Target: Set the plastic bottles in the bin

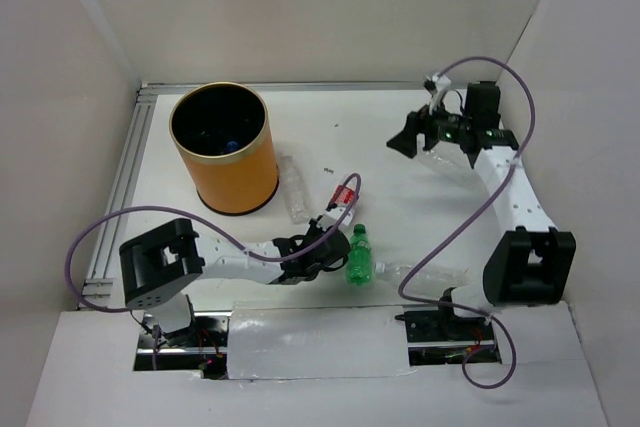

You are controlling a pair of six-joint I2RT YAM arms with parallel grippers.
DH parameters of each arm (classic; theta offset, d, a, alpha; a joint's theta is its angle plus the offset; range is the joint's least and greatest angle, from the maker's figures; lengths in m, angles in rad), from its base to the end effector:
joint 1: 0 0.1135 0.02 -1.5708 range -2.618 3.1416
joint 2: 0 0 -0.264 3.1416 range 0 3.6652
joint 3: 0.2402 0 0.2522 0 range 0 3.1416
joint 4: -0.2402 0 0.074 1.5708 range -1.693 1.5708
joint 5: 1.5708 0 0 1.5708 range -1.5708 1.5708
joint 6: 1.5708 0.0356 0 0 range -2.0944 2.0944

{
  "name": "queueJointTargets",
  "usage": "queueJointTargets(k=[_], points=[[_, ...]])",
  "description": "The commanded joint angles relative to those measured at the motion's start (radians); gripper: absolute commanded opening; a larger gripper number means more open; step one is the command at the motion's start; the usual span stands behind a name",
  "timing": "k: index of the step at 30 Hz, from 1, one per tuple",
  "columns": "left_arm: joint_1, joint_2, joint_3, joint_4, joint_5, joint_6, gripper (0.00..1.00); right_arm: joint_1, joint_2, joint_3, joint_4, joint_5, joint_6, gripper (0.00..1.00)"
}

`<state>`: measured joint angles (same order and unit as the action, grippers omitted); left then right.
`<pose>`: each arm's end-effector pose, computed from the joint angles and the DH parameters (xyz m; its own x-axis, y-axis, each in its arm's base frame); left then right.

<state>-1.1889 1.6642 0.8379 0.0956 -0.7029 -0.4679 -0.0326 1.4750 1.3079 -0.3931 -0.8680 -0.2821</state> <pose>0.1444 -0.2977 0.1693 -0.4604 0.2230 -0.8592 0.3596 0.9318 0.0492 0.3292 0.0164 0.3432 -0.3361 -0.1691 -0.9265 -0.7481 0.6455 0.1536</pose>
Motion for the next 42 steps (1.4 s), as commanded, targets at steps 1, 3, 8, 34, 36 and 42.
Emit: queueJointTargets(k=[1, 3, 8, 34, 36, 42], points=[[-0.002, -0.052, 0.02, -0.019, 0.052, 0.02, 0.0, -0.073, -0.132, -0.133, -0.004, -0.026, -0.052, 0.91], [-0.002, -0.125, 0.019, -0.007, 0.083, 0.049, 0.0, -0.157, -0.162, -0.212, 0.023, -0.016, -0.02, 1.0], [-0.011, -0.302, 0.093, 0.03, 0.044, 0.144, 0.0, -0.303, -0.18, -0.274, 0.057, -0.031, -0.008, 0.95], [0.759, -0.498, 0.286, -0.121, -0.116, 0.169, 0.33, -0.391, 0.226, -0.079, 0.016, 0.195, -0.308, 0.99], [0.75, -0.498, 0.277, -0.132, -0.142, 0.155, 0.76, -0.38, 0.281, -0.009, -0.022, 0.193, -0.347, 0.99], [0.672, -0.593, 0.288, -0.155, -0.153, 0.244, 0.9, -0.322, 0.436, 0.114, -0.039, 0.268, -0.44, 0.99]])
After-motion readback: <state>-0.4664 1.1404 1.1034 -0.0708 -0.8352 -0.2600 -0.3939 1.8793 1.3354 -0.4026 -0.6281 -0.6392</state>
